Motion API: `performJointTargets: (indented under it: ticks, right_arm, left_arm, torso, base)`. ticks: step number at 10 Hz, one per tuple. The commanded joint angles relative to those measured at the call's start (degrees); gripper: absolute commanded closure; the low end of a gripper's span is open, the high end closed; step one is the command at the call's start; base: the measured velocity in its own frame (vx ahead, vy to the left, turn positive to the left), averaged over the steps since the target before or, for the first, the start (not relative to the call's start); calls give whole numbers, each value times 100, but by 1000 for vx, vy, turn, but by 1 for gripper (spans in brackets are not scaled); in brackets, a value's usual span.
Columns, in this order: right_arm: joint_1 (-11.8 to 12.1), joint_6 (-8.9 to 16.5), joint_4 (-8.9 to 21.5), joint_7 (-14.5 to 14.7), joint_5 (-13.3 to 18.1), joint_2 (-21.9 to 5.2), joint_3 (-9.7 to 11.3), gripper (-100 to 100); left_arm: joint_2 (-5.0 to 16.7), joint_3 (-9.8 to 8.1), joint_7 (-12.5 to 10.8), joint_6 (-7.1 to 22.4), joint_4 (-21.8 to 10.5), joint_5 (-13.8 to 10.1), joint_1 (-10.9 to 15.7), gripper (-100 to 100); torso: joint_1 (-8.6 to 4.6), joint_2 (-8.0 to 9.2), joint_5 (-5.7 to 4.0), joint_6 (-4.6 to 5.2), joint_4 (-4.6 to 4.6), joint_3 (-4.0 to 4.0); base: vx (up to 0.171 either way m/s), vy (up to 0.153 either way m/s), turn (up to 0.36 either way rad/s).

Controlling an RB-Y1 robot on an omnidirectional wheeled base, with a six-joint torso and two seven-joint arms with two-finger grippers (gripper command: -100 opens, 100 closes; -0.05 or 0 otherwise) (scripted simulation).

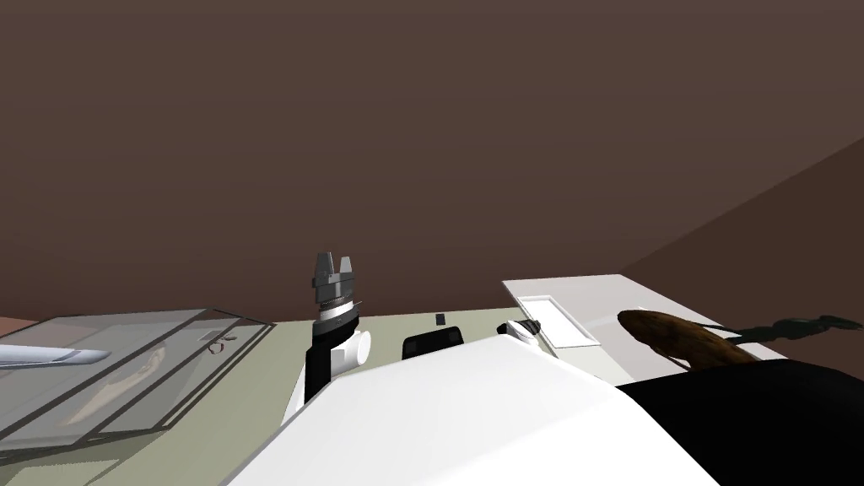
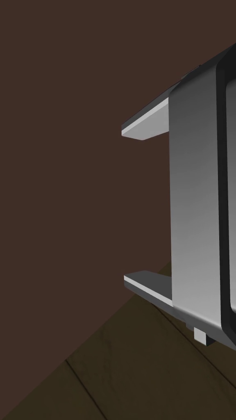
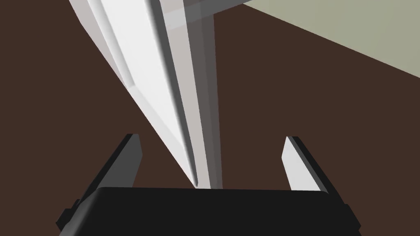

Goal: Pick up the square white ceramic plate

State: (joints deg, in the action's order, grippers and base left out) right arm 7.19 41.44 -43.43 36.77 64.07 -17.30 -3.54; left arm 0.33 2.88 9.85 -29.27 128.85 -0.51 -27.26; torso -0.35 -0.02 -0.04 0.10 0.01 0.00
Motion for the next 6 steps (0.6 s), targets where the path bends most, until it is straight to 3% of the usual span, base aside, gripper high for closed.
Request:
performJointTargets:
  ticks: [1,4,5,6]
  right_arm:
    - [-136,162,260,69,116,-74,-47,-100]
    - [-227,326,467,92,254,-131,-88,-100]
    - [-226,262,472,46,238,-127,-67,-100]
    - [-237,269,498,28,249,-133,-67,0]
  left_arm:
    - [0,0,0,0,0,0,0,0]
    - [0,0,0,0,0,0,0,0]
    - [0,0,0,0,0,0,0,0]
    - [0,0,0,0,0,0,0,0]
  torso:
    - [0,0,0,0,0,0]
    - [12,4,1,1,1,2]
    - [13,4,2,0,1,2]
    - [18,6,2,1,1,3]
  base:
    - [20,-53,96]
    - [9,-32,49]
    - [4,-15,17]
    - [0,0,0]
